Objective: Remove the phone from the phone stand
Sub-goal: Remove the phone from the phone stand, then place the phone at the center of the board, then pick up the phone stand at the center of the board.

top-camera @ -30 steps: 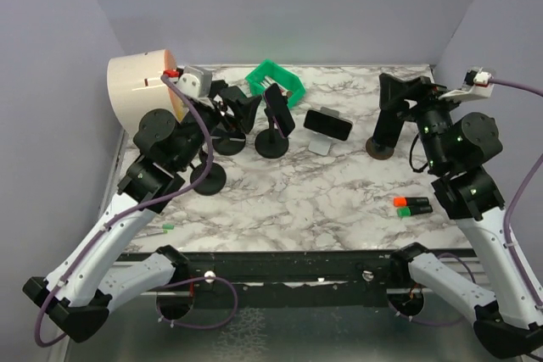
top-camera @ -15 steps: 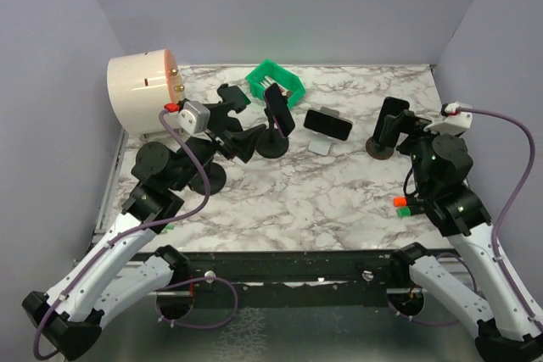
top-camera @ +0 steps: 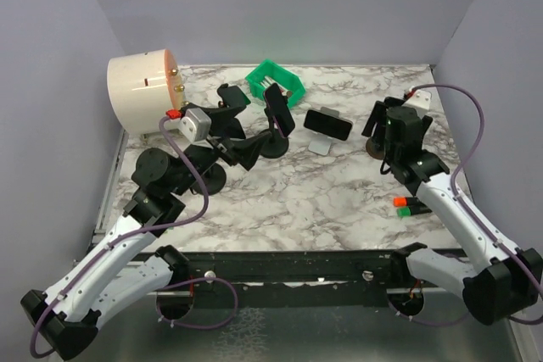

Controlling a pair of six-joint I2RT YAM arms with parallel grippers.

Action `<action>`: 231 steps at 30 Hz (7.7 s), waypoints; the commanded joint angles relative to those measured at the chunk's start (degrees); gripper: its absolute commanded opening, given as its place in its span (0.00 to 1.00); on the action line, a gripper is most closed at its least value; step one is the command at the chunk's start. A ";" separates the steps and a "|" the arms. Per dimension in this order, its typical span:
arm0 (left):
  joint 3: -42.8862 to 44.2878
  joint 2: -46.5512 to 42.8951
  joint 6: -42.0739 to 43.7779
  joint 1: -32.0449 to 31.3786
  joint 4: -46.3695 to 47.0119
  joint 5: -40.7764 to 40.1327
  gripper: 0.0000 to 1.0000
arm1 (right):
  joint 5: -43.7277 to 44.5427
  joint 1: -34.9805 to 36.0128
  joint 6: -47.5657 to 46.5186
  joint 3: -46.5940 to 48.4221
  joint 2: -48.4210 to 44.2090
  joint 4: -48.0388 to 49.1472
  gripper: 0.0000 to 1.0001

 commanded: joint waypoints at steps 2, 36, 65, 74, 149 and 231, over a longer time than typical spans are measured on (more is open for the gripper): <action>-0.74 -1.33 1.32 -0.88 1.38 -0.90 0.99 | -0.80 -7.01 1.58 3.63 5.50 4.47 0.99; -2.03 -3.28 3.36 -4.37 1.61 -3.87 0.99 | -8.38 -15.39 -4.70 13.11 27.14 8.72 1.00; -2.47 -3.57 3.74 -5.50 2.16 -2.46 0.99 | -6.60 -15.36 -5.58 12.82 30.51 7.54 0.89; -2.48 -3.67 3.64 -5.73 2.16 -2.35 0.99 | -7.51 -15.39 -5.70 11.62 29.19 8.63 0.72; -2.92 -0.47 5.41 -7.65 1.30 -5.55 0.99 | -20.40 7.81 12.15 -8.09 19.35 -3.34 0.43; -3.08 -1.20 7.42 -11.09 1.04 -5.87 0.99 | -65.07 -40.97 27.91 -23.36 30.69 81.46 0.71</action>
